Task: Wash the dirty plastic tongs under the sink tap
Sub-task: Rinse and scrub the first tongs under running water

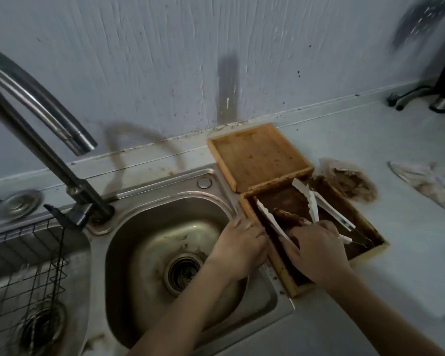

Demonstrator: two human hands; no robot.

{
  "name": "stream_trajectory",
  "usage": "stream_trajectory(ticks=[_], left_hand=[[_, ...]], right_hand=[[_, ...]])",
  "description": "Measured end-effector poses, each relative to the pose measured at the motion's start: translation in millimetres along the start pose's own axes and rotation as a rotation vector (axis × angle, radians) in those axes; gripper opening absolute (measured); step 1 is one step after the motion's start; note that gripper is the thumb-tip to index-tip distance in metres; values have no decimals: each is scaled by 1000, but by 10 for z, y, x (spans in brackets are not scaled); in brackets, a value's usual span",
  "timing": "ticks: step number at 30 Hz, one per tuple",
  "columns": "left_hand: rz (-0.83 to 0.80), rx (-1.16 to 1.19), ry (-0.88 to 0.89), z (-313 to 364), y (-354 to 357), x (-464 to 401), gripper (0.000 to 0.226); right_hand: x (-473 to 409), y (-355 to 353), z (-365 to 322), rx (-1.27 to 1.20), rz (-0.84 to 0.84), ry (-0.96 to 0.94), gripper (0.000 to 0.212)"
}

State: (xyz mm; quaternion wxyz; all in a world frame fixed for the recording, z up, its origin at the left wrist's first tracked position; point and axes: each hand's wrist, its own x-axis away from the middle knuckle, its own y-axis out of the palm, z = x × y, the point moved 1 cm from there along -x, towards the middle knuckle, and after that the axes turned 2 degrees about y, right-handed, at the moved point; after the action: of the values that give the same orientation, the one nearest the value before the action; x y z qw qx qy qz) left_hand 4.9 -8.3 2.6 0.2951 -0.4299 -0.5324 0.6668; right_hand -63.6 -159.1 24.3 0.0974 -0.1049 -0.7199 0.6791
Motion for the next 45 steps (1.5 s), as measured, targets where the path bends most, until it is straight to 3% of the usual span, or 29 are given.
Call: stream_trajectory(ticks=[5, 11, 14, 18, 22, 25, 28, 32, 37, 40, 45], left_hand=[[-150, 36, -12, -58, 25, -8, 43], [-275, 27, 0, -68, -237, -10, 33], [-199, -5, 8, -149, -394, 23, 28], [-120, 1, -98, -392, -674, 134, 35], [92, 60, -216, -638, -1051, 501, 38], [328, -17, -344, -844, -1183, 877, 28], [535, -86, -542, -1069, -1163, 1225, 29], [648, -88, -844, -1251, -1139, 1547, 39], [642, 82, -1130, -1467, -1065, 1713, 57], [624, 224, -1233, -1601, -1033, 1728, 49], [691, 265, -1285, -1797, -1015, 1748, 21]], right_hand=[[-1, 32, -22, 38, -68, -8, 26], [41, -55, -57, -95, 134, -45, 22], [12, -179, -133, -263, 277, -81, 18], [-81, -478, -369, -700, 334, -92, 12], [-159, -719, -692, -1294, 86, -44, 22], [-250, -672, -984, -1518, -46, -10, 30], [-323, -563, -1339, -1791, -186, 26, 23], [-390, -458, -1759, -1867, -290, 83, 26], [-501, -362, -2134, -1896, -287, 105, 20], [-564, -303, -2240, -1958, -317, 124, 4], [-604, -225, -2406, -1980, -400, 158, 13]])
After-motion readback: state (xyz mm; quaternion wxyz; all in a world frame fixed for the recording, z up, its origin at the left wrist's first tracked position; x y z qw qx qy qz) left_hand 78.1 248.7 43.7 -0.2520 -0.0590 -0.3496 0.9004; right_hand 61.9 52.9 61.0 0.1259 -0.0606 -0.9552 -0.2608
